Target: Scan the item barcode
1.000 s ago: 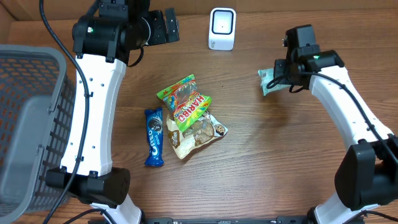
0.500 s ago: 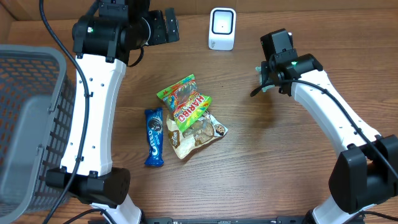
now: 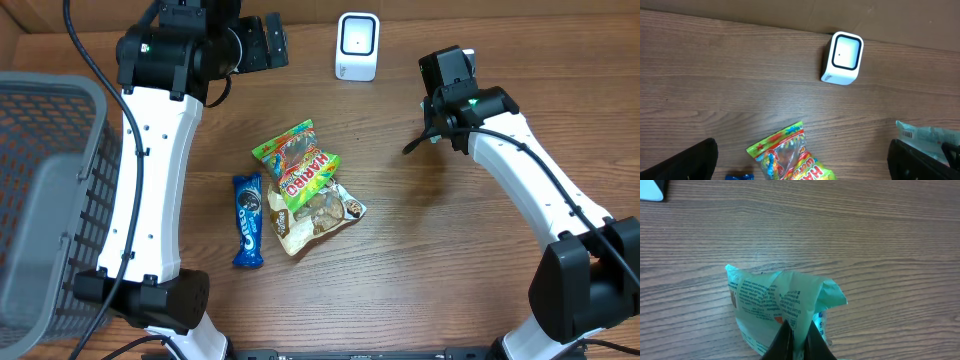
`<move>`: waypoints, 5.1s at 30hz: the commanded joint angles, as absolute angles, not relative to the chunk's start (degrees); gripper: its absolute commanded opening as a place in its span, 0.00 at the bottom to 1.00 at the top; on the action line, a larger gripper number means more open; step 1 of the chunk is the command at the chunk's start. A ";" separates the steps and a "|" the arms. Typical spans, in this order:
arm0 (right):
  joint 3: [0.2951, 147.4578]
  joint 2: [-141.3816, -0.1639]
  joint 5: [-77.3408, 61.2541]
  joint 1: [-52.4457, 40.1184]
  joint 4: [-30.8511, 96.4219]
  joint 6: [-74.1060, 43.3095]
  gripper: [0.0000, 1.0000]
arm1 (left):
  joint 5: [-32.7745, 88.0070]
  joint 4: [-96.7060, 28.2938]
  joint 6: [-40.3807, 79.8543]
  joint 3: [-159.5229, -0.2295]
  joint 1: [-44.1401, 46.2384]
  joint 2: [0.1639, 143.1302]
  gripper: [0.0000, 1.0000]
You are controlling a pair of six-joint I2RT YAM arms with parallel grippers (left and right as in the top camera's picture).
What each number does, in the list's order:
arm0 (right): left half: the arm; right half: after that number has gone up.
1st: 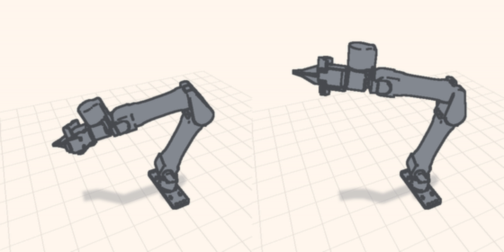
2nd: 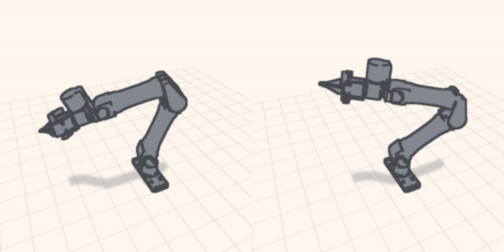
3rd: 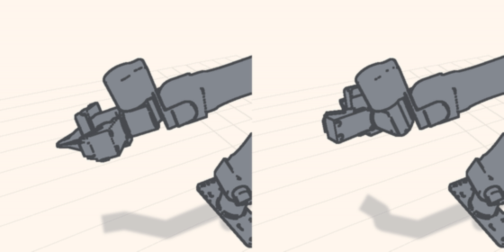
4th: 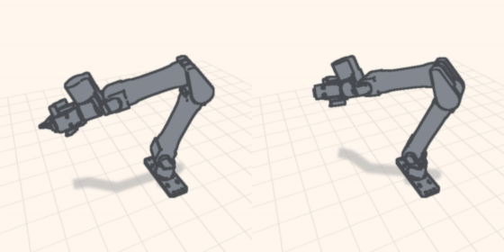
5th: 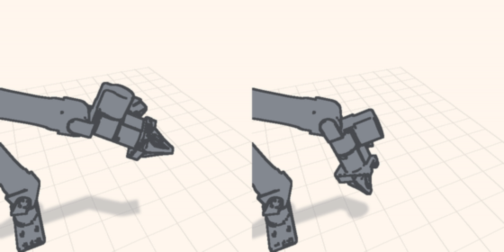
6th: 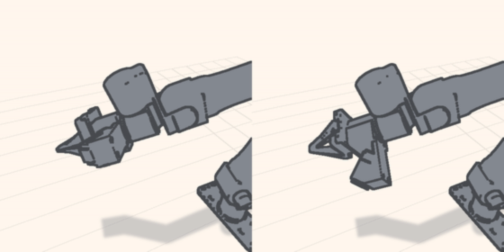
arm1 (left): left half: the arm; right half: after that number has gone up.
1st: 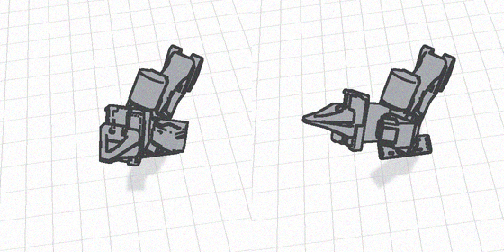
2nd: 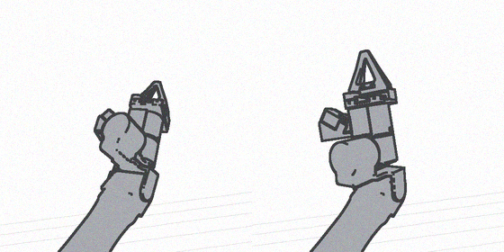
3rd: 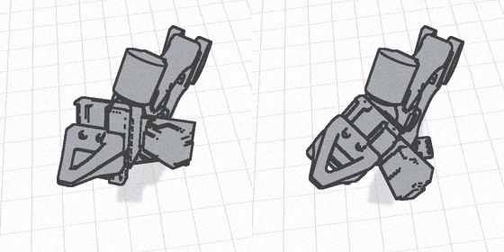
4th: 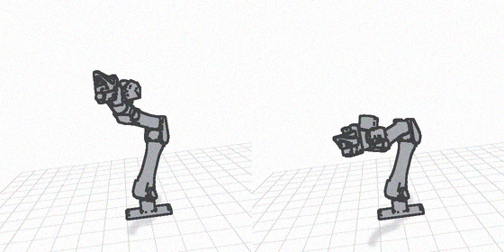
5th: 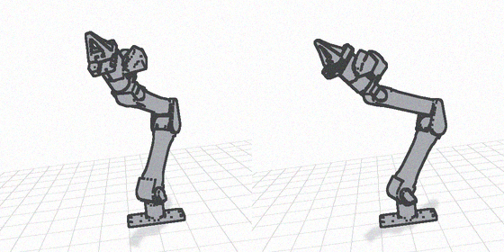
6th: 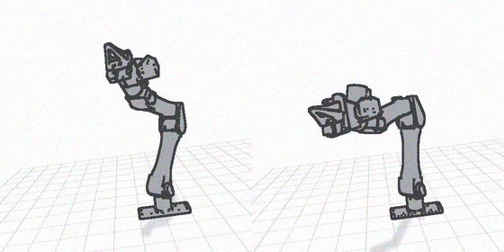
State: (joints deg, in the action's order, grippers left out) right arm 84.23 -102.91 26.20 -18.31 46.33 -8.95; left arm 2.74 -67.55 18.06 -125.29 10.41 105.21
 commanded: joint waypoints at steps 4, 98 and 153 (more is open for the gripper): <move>86.39 -101.03 27.64 -18.00 45.91 -8.99 0.04 | 2.96 -67.48 18.65 -126.37 10.52 103.77 1.00; 86.32 -124.57 17.06 -20.95 -34.98 53.28 0.04 | 2.96 -67.48 18.65 -126.37 10.52 103.77 1.00; 86.32 -96.44 2.61 -10.90 22.17 -5.80 0.04 | 2.96 -67.48 18.65 -126.37 10.52 103.77 1.00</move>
